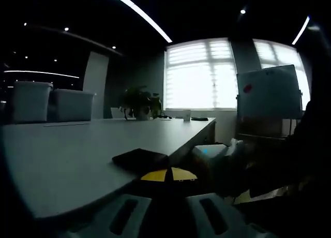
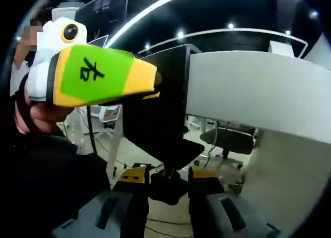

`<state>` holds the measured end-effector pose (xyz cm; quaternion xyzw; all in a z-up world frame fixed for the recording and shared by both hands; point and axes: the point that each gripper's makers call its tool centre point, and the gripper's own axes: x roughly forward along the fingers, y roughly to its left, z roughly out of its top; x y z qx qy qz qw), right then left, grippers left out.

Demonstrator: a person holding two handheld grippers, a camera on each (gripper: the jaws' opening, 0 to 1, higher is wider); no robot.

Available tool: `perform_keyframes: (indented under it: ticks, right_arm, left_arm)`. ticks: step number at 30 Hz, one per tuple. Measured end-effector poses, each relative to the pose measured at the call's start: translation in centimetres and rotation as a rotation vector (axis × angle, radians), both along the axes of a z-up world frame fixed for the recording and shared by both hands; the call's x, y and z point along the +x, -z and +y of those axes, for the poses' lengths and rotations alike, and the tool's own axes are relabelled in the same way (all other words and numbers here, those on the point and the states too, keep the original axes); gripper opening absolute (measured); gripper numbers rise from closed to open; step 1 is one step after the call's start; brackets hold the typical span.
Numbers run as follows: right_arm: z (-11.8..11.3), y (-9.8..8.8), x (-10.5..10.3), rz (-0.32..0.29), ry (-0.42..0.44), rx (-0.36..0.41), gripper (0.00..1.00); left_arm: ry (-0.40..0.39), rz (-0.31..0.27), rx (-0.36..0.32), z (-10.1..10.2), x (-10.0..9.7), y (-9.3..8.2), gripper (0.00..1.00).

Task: Clamp the fixed fixture on the desktop, loosen the retaining clip, secure it to the edge of the desk, and tighten the retaining clip.

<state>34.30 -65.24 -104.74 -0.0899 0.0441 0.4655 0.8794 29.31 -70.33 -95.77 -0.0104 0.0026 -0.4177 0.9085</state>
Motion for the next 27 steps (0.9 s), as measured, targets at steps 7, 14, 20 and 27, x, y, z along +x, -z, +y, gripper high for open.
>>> perform_keyframes:
  ticks: [7,14,20,27]
  right_arm:
    - [0.6,-0.1,-0.8,-0.019,-0.163,-0.012,0.27]
    - [0.6,0.0,-1.4,-0.021,-0.169,-0.011,0.27]
    - [-0.1,0.1,-1.1,0.014,-0.012,0.019,0.27]
    - [-1.5,-0.1,-0.6,-0.001,0.129,0.021,0.25]
  left_arm:
    - [0.002,-0.001,0.006,0.0,0.1,0.0,0.01]
    - [0.001,-0.004,0.007,-0.1,0.1,-0.1,0.01]
    - [0.002,-0.006,0.010,-0.1,0.0,-0.1,0.01]
    - [0.014,-0.007,0.004,-0.1,0.0,-0.2,0.01]
